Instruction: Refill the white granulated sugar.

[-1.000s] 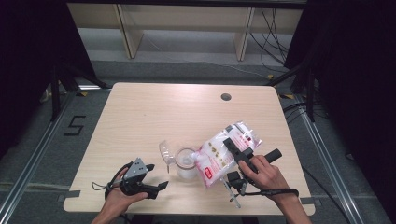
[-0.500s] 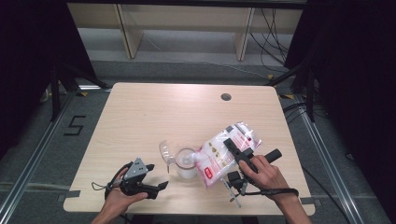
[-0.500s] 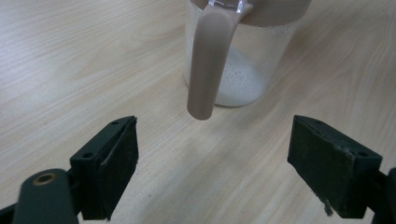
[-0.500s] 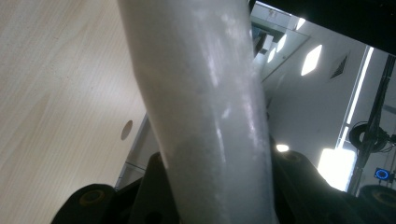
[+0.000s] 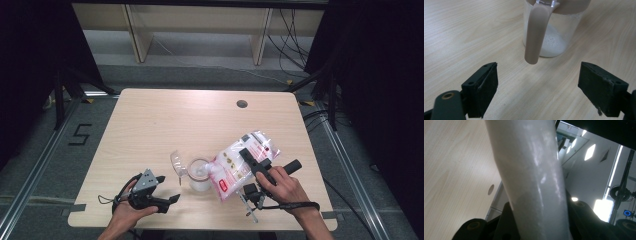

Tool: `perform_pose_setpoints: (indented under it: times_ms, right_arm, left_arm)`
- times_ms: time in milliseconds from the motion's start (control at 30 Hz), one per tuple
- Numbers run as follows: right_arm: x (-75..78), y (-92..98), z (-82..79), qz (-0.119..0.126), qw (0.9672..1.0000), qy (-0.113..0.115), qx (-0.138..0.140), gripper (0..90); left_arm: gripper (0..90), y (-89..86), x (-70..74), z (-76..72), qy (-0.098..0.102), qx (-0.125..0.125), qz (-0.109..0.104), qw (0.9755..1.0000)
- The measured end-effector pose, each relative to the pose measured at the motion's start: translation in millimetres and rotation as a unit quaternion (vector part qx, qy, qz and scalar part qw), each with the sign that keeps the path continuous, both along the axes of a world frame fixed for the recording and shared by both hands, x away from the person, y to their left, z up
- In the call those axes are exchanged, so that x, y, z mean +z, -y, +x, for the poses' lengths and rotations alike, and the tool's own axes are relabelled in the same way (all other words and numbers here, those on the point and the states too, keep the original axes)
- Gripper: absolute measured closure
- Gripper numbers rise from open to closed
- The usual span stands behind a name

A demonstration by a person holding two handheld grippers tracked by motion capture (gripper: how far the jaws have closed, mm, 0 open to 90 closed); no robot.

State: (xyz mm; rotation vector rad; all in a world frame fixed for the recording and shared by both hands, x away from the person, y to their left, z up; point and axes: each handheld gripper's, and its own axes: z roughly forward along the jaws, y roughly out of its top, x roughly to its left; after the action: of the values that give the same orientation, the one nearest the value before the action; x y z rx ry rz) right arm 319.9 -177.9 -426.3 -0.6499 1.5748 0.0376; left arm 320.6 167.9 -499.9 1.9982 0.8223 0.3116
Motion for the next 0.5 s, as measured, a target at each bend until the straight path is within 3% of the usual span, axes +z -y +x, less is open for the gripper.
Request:
perform_pose_setpoints:
  times_ms: [133,167,267,300,433,500]
  right_arm:
    - [0.6,-0.4,0.9,-0.007,1.0,0.001,0.006,73.4]
    - [-1.3,0.8,0.4,0.004,0.9999,-0.009,-0.005,73.4]
    - [-1.1,0.6,0.2,0.004,0.9999,-0.008,-0.006,73.5]
    - [0.5,-0.2,0.8,-0.005,1.0,0.002,0.005,73.6]
    - [-1.2,1.2,0.4,0.006,1.0,-0.005,-0.003,73.8]
    - [0.4,0.2,0.2,-0.002,1.0,0.001,0.002,73.9]
  left_arm:
    - [15.9,-0.2,0.2,0.3,0.002,-0.002,0.002,1.0]
    - [15.9,-0.3,0.1,0.2,0.002,-0.002,0.003,1.0]
    - [15.9,-0.1,0.0,0.2,0.001,-0.002,0.002,1.0]
    - [15.9,0.3,-0.5,0.1,0.003,0.0,-0.001,1.0]
    - [15.9,0.5,-0.7,-0.2,0.002,0.004,-0.003,1.0]
    - [15.9,0.5,-0.7,0.2,0.003,0.002,-0.002,1.0]
